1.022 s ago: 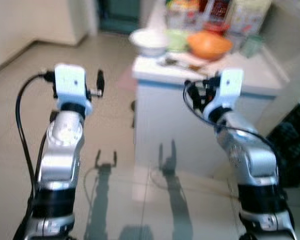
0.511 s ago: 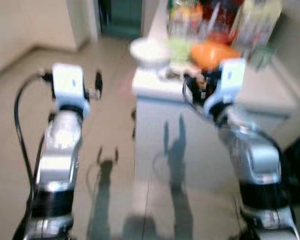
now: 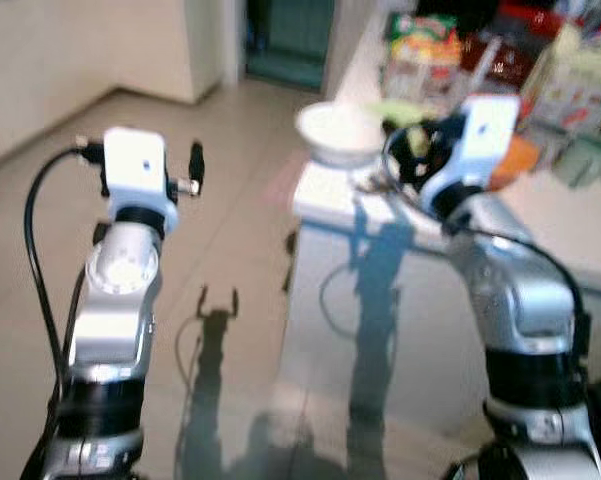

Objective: Setting the table

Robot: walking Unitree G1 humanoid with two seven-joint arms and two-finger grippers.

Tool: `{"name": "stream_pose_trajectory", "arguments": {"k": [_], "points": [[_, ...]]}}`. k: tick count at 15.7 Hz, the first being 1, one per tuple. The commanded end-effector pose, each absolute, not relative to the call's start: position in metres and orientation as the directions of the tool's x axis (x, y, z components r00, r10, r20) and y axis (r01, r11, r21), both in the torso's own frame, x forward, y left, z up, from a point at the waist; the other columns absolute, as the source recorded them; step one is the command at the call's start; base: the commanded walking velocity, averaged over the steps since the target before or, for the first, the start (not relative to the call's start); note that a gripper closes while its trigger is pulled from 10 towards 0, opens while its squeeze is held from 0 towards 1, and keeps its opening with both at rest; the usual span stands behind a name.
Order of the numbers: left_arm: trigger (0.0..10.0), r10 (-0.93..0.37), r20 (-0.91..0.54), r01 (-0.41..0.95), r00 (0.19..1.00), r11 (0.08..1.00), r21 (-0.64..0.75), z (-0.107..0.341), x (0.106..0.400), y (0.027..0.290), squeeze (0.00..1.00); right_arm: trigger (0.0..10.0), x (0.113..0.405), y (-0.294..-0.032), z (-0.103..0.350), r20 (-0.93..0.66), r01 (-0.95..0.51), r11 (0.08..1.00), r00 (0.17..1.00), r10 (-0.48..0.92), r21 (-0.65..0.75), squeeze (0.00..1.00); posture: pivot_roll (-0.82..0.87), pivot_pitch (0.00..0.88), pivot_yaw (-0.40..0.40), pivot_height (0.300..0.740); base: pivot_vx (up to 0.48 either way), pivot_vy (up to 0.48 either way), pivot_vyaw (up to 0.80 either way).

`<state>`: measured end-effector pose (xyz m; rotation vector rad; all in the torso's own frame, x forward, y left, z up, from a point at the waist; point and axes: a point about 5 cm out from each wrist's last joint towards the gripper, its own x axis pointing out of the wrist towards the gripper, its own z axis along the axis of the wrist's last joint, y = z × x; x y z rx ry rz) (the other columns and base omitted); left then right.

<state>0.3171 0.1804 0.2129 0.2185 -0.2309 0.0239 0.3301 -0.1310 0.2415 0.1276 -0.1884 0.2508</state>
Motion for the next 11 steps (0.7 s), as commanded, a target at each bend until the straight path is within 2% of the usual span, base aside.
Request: {"name": "stream_pose_trajectory", "arguments": {"k": [1, 4, 10, 11], "points": [[10.0, -0.059, 0.233, 0.008, 0.971, 0.978, 0.211, 0.2144, 0.3180, 0.1660, 0.00, 10.0, 0.3306, -0.1449, 0.2428, 0.193, -0.218, 0.968, 0.962, 0.192, 0.123, 0.00, 0.01, 0.000, -0.060, 0.740, 0.416, 0.000, -0.40], [10.0, -0.061, 0.228, 0.012, 0.972, 0.977, 0.212, 0.2123, 0.3180, 0.1654, 0.00, 10.0, 0.3310, -0.1446, 0.2415, 0.177, -0.223, 0.969, 0.963, 0.202, 0.108, 0.00, 0.00, 0.000, -0.056, 0.740, 0.414, 0.000, -0.64], [10.0, -0.069, 0.226, 0.021, 0.972, 0.978, 0.210, 0.2119, 0.3181, 0.1626, 0.00, 10.0, 0.3337, -0.1472, 0.2380, 0.103, -0.201, 0.974, 0.976, 0.190, 0.108, 0.00, -0.01, 0.000, -0.053, 0.740, 0.413, 0.000, 0.00], [10.0, -0.085, 0.239, 0.035, 0.967, 0.978, 0.205, 0.2136, 0.3170, 0.1614, 0.00, 10.0, 0.3348, -0.1473, 0.2374, 0.079, -0.199, 0.973, 0.979, 0.190, 0.120, 0.00, -0.01, 0.000, -0.055, 0.740, 0.000, 0.000, 0.00]]}}
